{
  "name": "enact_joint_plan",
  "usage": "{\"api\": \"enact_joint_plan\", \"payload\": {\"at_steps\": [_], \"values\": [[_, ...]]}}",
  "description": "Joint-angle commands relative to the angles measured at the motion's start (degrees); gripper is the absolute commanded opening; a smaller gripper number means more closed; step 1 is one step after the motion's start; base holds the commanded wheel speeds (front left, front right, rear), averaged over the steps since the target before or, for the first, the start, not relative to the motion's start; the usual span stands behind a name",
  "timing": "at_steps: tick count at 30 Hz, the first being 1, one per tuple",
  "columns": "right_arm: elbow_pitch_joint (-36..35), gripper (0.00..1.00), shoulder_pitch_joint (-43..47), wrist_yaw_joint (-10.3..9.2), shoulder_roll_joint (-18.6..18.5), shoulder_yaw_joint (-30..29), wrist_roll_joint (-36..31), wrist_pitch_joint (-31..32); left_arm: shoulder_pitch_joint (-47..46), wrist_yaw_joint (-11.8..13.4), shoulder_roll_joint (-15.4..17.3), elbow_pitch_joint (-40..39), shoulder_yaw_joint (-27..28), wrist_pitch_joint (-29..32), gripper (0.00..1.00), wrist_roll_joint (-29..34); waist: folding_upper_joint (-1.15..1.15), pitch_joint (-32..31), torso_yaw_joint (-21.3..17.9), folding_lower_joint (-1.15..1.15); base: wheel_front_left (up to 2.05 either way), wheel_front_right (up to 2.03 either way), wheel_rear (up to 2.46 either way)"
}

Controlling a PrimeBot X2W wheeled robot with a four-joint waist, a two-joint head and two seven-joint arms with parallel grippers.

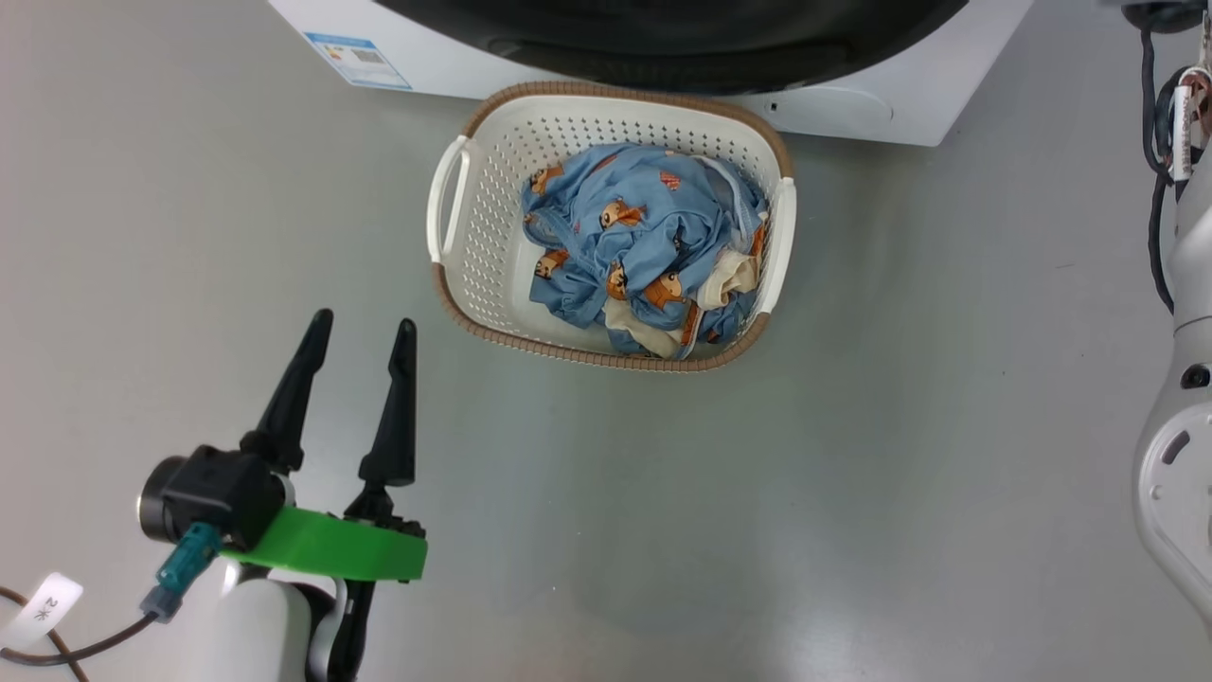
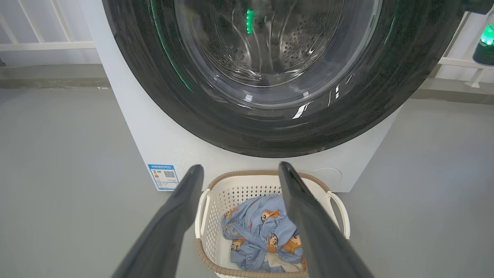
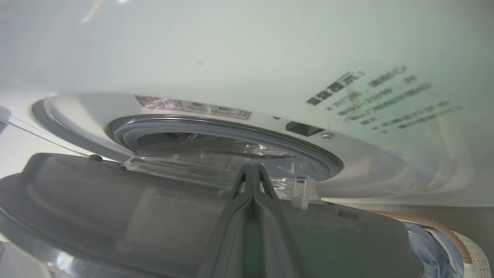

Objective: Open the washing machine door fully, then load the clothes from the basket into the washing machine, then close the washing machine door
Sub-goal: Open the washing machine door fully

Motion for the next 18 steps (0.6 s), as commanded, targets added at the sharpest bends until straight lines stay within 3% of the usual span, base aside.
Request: {"api": "enact_joint_plan", "payload": {"at_steps": [1,18], "values": [[-1.6,0.00,0.1,0.11,3.2,1.6,1.1,1.7,-0.6,0.0,1.2,-1.6,2.1,-0.5,1.00,0.1,0.00,-0.2,-0.1,0.00,0.00,0.00,0.00],[-11.7,0.00,9.3,0.11,3.2,5.6,6.9,18.0,0.9,0.0,1.2,-2.2,3.6,-0.5,1.00,1.3,0.00,-3.4,-1.3,0.00,0.00,0.00,0.00]]}}
